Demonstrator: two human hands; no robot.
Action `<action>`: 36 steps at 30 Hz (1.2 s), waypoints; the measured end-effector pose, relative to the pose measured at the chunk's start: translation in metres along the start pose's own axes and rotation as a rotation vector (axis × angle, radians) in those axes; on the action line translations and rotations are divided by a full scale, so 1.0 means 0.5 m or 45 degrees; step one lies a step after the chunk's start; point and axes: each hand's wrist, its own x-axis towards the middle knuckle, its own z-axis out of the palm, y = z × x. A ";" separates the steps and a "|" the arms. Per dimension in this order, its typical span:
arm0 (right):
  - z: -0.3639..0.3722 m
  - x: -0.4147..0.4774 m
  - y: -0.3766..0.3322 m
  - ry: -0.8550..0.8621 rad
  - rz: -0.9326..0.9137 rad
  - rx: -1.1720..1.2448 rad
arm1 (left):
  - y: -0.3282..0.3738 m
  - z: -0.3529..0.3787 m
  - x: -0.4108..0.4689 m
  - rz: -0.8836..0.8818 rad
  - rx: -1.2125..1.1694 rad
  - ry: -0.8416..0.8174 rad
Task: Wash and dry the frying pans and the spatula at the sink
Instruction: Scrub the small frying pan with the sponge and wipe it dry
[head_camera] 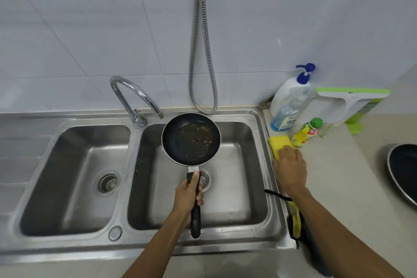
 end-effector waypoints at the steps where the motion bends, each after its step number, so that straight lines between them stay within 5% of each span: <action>1: 0.007 -0.008 0.003 0.004 0.001 -0.020 | 0.002 0.000 -0.003 0.006 0.012 -0.004; 6: -0.014 -0.009 0.001 0.077 0.023 0.191 | 0.013 -0.007 -0.018 0.025 0.088 -0.033; 11: -0.103 -0.029 -0.193 0.319 -0.676 0.620 | 0.003 -0.006 -0.028 0.043 0.243 -0.020; 17: -0.083 0.013 -0.399 0.016 -1.142 0.202 | 0.010 -0.018 -0.046 0.121 0.426 -0.010; 24: -0.084 0.039 -0.420 -0.154 -0.883 0.120 | 0.012 -0.046 -0.044 0.160 0.483 0.068; 28: -0.083 -0.025 -0.411 -0.276 -0.962 0.126 | -0.002 -0.046 -0.043 0.219 0.636 0.100; 36: -0.127 0.064 -0.463 -0.162 -0.828 0.164 | 0.015 -0.052 -0.045 0.175 0.539 0.035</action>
